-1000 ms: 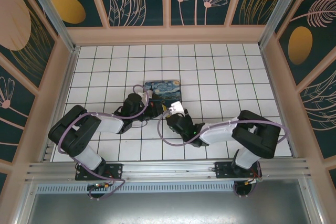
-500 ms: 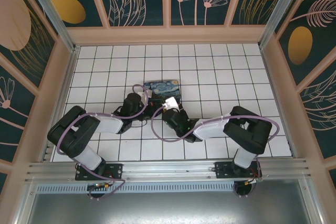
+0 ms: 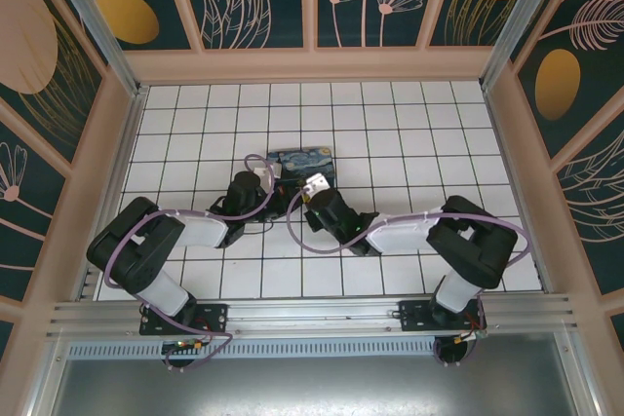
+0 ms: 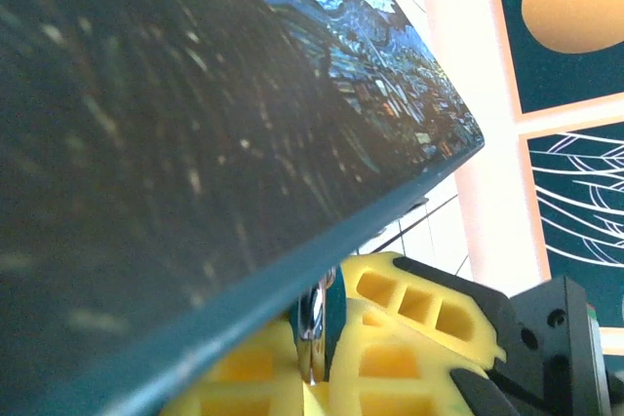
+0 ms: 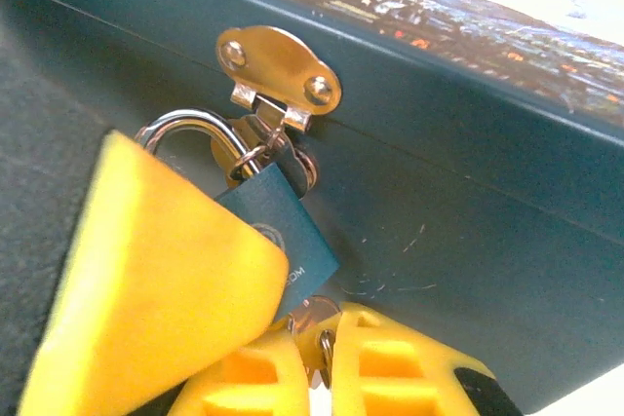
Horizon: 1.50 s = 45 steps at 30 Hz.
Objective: Unlock the padlock with the key
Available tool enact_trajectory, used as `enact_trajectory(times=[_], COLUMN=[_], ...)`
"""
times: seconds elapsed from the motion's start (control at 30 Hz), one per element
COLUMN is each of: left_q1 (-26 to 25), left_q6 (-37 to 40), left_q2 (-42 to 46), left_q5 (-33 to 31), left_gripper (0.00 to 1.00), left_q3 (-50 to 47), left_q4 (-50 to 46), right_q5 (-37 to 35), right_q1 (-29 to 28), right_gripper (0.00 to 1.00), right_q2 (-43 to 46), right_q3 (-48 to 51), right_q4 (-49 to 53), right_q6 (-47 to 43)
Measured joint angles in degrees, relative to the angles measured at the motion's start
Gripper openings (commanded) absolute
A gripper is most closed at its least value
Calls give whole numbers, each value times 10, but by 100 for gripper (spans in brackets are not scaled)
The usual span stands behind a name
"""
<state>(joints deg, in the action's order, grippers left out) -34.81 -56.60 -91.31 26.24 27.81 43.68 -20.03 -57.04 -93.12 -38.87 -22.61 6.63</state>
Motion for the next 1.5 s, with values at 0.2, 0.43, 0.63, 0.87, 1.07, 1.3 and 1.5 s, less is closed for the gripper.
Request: enact_trajectory(times=[0.2, 0.43, 0.63, 0.87, 1.07, 1.3, 1.5], left_q1=[0, 0, 0, 0, 0, 0, 1], left_q6=[6, 6, 23, 57, 70, 71, 74], left_q2=[2, 2, -5, -26, -36, -35, 17], left_q5=[-1, 8, 8, 8, 14, 18, 5], left_gripper=[0, 0, 0, 21, 39, 62, 84], left_q3=[0, 0, 0, 0, -1, -4, -16], left_q4=[6, -3, -27, -54, -53, -54, -80], right_q5=[163, 270, 287, 285, 282, 267, 263], right_q1=[62, 99, 120, 128, 123, 93, 83], right_gripper=[0, 37, 50, 57, 68, 74, 74], right_q2=[25, 30, 96, 191, 196, 164, 110], right_q3=[5, 17, 67, 139, 169, 173, 174], right_q4=[10, 9, -7, -51, -97, -161, -220], right_q6=[34, 75, 108, 183, 267, 331, 369])
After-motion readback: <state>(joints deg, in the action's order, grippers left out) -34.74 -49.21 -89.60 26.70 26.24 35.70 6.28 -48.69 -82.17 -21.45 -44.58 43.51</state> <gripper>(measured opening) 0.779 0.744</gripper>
